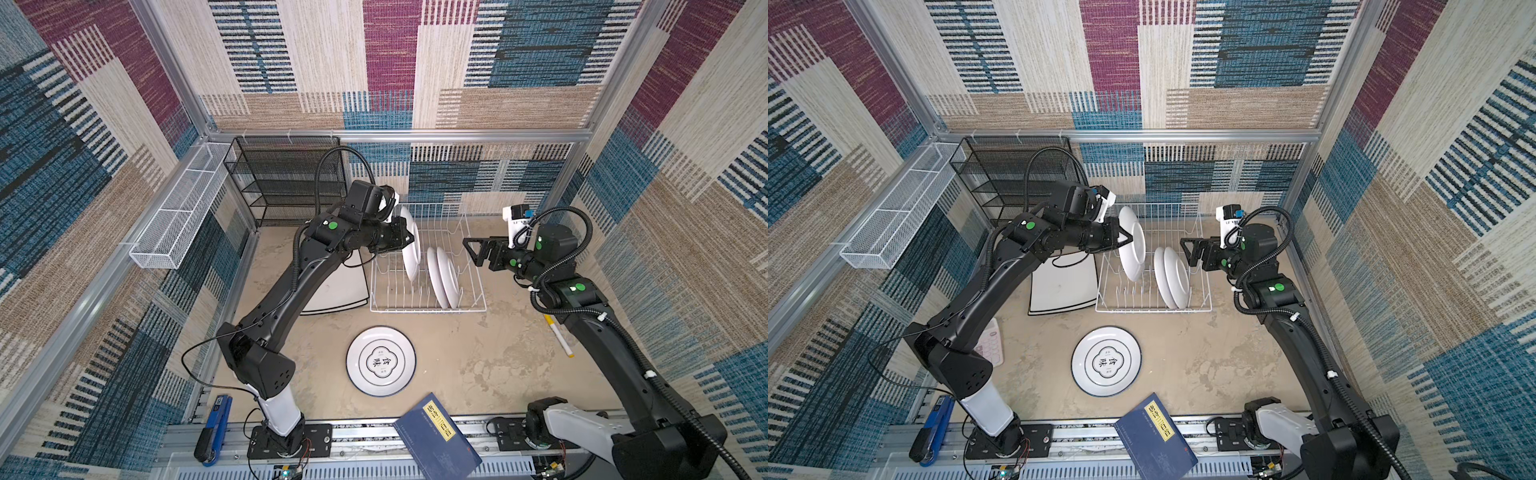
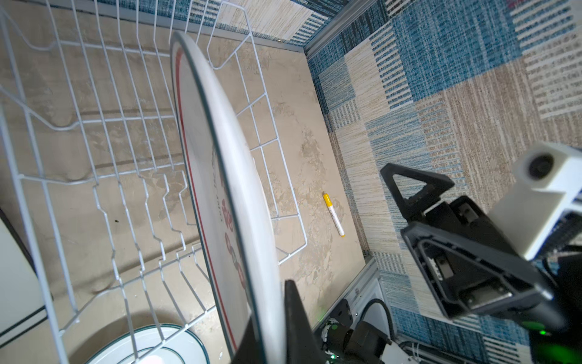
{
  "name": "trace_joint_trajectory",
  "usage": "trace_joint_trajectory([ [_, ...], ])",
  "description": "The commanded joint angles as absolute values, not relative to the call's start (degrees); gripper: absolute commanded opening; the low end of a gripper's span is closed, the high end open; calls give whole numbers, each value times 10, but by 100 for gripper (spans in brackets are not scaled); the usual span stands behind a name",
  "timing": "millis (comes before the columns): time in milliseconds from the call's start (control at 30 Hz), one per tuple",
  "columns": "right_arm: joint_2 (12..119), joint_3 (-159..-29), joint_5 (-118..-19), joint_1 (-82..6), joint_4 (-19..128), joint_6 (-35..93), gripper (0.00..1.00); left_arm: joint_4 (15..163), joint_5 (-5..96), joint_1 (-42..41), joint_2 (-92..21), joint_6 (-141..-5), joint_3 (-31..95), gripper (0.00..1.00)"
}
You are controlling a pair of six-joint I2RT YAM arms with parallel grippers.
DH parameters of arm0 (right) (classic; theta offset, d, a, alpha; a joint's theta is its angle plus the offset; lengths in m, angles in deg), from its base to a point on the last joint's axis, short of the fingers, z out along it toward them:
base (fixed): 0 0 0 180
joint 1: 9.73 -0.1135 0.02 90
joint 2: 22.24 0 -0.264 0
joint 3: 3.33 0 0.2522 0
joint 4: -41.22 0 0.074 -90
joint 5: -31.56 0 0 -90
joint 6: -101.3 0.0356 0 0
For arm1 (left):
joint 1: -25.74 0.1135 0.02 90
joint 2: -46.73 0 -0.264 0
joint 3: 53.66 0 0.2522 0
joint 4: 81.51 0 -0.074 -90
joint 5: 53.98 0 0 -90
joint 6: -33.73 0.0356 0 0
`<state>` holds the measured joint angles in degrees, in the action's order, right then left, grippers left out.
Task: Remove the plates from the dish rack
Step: 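Lift the red-patterned plate from the rack with the left gripper while the right approaches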
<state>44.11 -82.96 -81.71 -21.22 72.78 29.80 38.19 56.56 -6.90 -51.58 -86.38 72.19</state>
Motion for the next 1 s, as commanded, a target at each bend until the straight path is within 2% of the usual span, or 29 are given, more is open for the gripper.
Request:
trace_joint_trajectory([
  [0,463,-856,-880,-212,721,395,99,430,547,-68,-487,-749,695,0],
  [133,485,-860,-955,-212,663,474,99,437,519,-68,-456,-645,664,0],
  [267,522,-900,-973,-212,662,498,100,441,465,-73,-427,-550,630,0],
  [400,558,-937,-996,-212,674,506,96,449,428,-79,-404,-482,599,0],
  [633,573,-939,-999,-214,661,527,93,481,308,-136,-377,-345,545,0],
  [967,589,-961,-1002,-227,699,504,92,561,206,-198,-368,-243,483,0],
])
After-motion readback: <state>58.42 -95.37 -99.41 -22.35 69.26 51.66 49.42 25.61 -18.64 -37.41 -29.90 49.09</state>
